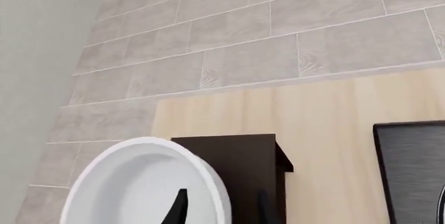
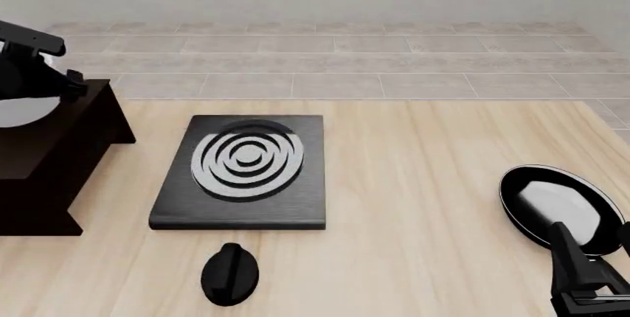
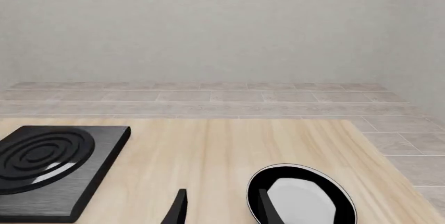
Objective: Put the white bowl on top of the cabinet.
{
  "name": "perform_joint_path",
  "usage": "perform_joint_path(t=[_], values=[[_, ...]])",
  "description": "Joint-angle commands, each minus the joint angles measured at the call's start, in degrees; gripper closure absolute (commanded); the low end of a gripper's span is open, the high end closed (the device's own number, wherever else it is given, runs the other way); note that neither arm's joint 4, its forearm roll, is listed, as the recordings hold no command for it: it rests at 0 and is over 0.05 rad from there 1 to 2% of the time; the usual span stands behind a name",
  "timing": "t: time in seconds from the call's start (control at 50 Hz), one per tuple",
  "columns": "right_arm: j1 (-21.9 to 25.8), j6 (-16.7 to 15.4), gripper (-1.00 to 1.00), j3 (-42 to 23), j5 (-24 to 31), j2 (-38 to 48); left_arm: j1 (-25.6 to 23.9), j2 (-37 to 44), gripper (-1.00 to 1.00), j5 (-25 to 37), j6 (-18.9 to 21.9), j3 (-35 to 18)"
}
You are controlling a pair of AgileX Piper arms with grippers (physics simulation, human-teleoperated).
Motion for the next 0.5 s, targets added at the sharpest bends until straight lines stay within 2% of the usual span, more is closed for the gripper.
perform_joint_path(t=[0.02, 0.5], values=[[0.0, 0.0, -1.0, 0.0, 0.0, 0.0, 1.4, 1.6, -1.0, 2.5, -0.7, 1.5], [0.0, 0.0, -1.0, 0.0, 0.0, 0.0, -3.0, -6.0, -1.0, 9.3, -1.5, -4.7]])
